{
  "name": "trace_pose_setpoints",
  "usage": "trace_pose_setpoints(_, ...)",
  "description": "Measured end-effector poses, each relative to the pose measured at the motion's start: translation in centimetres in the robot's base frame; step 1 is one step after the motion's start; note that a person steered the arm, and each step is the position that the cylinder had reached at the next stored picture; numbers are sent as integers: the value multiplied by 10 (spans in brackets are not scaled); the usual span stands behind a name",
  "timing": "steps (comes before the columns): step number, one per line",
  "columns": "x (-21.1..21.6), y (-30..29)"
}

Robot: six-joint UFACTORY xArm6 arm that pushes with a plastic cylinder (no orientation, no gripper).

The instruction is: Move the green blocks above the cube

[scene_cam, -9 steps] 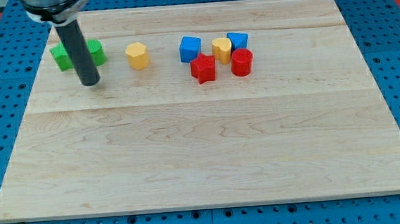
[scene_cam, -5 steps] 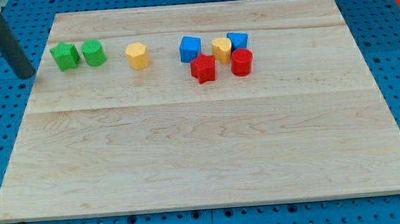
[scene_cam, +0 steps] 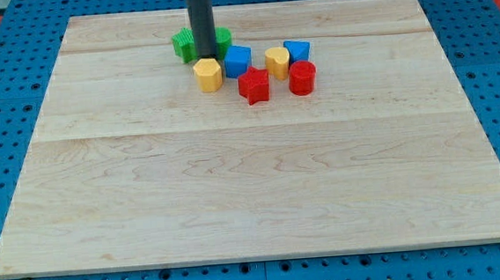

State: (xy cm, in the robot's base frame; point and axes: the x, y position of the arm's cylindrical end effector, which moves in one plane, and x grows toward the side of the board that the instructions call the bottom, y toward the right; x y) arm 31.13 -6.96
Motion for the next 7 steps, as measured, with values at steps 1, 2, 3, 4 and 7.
trace_pose_setpoints(1, 0, -67)
trace_pose_setpoints(2, 0, -127)
trace_pose_setpoints(3, -21, -139)
trace_pose_setpoints(4, -35, -115)
trace_pose_setpoints(7, -29, 6)
